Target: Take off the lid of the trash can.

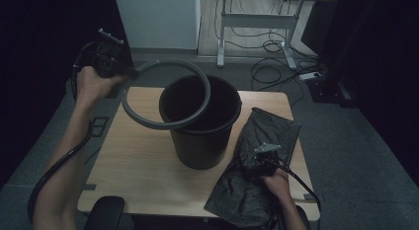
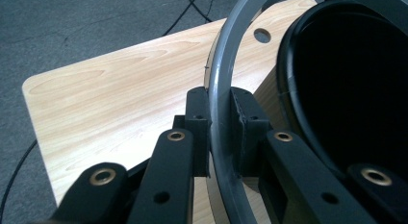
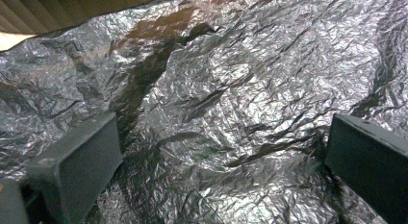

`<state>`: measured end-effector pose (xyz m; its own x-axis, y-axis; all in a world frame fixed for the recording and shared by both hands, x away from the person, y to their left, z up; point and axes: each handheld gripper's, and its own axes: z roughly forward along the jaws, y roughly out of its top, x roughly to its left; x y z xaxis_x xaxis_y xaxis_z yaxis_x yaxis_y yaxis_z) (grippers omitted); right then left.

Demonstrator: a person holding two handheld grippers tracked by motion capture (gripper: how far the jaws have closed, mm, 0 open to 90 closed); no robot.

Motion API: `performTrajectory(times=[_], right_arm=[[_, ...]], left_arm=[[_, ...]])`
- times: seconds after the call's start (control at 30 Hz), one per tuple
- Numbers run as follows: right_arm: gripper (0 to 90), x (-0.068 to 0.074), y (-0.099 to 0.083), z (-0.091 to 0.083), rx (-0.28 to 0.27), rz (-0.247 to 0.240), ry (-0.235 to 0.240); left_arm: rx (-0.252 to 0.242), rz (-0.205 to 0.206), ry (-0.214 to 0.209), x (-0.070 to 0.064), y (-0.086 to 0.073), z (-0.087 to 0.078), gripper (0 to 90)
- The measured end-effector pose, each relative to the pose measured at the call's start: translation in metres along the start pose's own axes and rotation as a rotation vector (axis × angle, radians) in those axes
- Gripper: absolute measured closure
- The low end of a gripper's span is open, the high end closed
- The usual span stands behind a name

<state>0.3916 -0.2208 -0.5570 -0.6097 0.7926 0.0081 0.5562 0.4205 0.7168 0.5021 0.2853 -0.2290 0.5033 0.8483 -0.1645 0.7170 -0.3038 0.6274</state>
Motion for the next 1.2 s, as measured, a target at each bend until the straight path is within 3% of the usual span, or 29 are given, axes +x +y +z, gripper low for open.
performTrajectory(times=[1.2], right_arm=[[0.0,0.000,0.000,0.000,0.000,0.000,0.000]], left_arm=[[-0.027,-0.111,0.060,0.061,-0.067,-0.043,78.6]])
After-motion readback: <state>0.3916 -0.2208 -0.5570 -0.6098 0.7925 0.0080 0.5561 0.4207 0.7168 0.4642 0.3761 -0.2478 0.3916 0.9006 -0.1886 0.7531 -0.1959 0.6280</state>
